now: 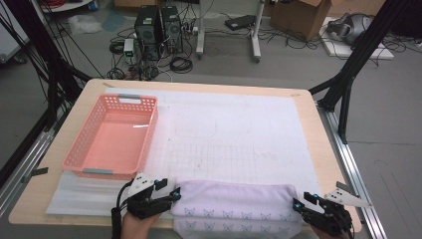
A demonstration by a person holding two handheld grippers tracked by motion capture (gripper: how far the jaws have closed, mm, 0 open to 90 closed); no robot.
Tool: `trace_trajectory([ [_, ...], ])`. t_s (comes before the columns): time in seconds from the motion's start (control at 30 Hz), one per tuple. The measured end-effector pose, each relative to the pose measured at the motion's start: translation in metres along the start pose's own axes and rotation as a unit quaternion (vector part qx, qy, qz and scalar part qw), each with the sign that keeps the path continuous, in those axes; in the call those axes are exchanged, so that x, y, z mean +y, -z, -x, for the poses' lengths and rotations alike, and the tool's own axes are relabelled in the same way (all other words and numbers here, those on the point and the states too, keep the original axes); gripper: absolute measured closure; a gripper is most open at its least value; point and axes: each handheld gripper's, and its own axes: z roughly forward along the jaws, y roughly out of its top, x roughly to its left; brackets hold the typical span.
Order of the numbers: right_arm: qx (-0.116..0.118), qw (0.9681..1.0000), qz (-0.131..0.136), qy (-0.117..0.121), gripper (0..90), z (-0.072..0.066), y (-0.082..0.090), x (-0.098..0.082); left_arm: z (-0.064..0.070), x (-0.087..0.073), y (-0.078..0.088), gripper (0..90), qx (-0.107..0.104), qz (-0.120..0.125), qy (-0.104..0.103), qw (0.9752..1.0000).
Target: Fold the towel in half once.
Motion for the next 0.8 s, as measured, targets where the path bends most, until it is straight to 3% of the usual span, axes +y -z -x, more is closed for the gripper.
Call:
trace_trajectory([
  [0.27,0.008,0.9991,-0.04,0.004,38.6,0.005,-0.023,0.003,-0.001,0.008,-0.02,36.3,-0.029,-0.056,-0.013,0.9979],
  [0.33,0.007,0.9987,-0.049,0.014,42.6,0.005,-0.024,0.005,0.002,0.008,-0.022,35.6,-0.045,-0.064,-0.032,0.9964],
  [0.4,0.011,0.9982,-0.057,0.016,52.4,0.005,-0.024,0.007,0.008,0.007,-0.024,37.5,-0.039,-0.067,-0.061,0.9952],
  [0.47,0.035,0.997,-0.065,0.02,68.4,0.004,-0.025,0.009,0.013,0.007,-0.025,45.5,-0.018,-0.071,-0.086,0.9935],
  [0.5,0.045,0.9964,-0.067,0.026,72.0,0.003,-0.025,0.01,0.013,0.008,-0.025,51.2,-0.012,-0.074,-0.089,0.9932],
  [0.53,0.046,0.9961,-0.069,0.03,73.8,0.002,-0.026,0.011,0.012,0.009,-0.026,57.8,-0.015,-0.075,-0.085,0.9934],
  [0.57,0.05,0.9956,-0.074,0.028,75.5,0.003,-0.026,0.012,0.01,0.01,-0.027,68.3,-0.041,-0.084,-0.072,0.993],
  [0.6,0.053,0.9954,-0.075,0.029,76.5,0.004,-0.026,0.012,0.012,0.01,-0.029,79.9,-0.042,-0.084,-0.072,0.9929],
  [0.63,0.056,0.9952,-0.075,0.027,77.1,0.004,-0.026,0.013,0.015,0.011,-0.03,80.7,-0.038,-0.086,-0.086,0.9918],
  [0.67,0.06,0.9952,-0.074,0.026,77.7,0.006,-0.027,0.013,0.014,0.013,-0.03,81.4,-0.041,-0.09,-0.086,0.9914],
  [0.8,0.062,0.9957,-0.063,0.027,79.6,0.009,-0.03,0.016,0.008,0.018,-0.033,82.8,-0.042,-0.074,-0.064,0.9943],
])
